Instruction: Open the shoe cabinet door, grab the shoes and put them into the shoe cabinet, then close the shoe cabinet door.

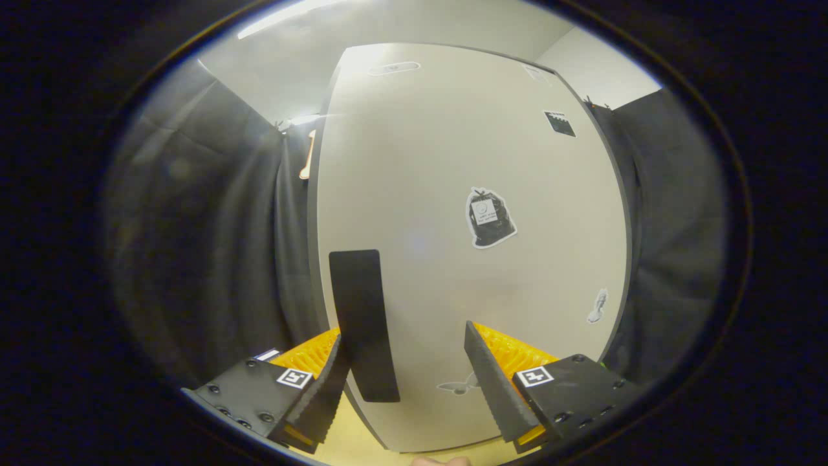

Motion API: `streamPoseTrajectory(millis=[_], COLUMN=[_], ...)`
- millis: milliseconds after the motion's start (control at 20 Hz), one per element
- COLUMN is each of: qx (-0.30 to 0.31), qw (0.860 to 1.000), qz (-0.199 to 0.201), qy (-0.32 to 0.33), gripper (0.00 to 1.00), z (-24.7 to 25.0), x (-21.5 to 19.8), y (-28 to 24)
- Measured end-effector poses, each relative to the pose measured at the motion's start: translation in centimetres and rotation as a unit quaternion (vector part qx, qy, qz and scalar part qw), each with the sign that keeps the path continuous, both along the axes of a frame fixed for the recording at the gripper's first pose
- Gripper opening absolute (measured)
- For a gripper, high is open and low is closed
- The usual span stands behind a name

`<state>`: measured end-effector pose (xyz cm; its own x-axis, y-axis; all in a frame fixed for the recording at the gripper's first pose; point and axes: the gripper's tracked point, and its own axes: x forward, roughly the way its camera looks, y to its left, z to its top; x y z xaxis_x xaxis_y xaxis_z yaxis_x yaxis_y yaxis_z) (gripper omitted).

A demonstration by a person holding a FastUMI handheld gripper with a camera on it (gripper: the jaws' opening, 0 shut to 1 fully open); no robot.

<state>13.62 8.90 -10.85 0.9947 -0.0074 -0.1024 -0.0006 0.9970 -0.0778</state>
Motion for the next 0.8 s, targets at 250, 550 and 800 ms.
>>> streamPoseTrajectory(millis=[250, 550, 800], qx=[-0.002, -0.018, -0.026], qw=[1.0, 0.999, 0.999], qz=[-0.016, -0.019, -0.017], qy=[-0.008, -0.018, -0.017], gripper=[0.98, 0.98, 0.98], z=[0.18, 0.4, 0.28], x=[0.88, 1.06, 0.97], y=[0.07, 0.13, 0.21])
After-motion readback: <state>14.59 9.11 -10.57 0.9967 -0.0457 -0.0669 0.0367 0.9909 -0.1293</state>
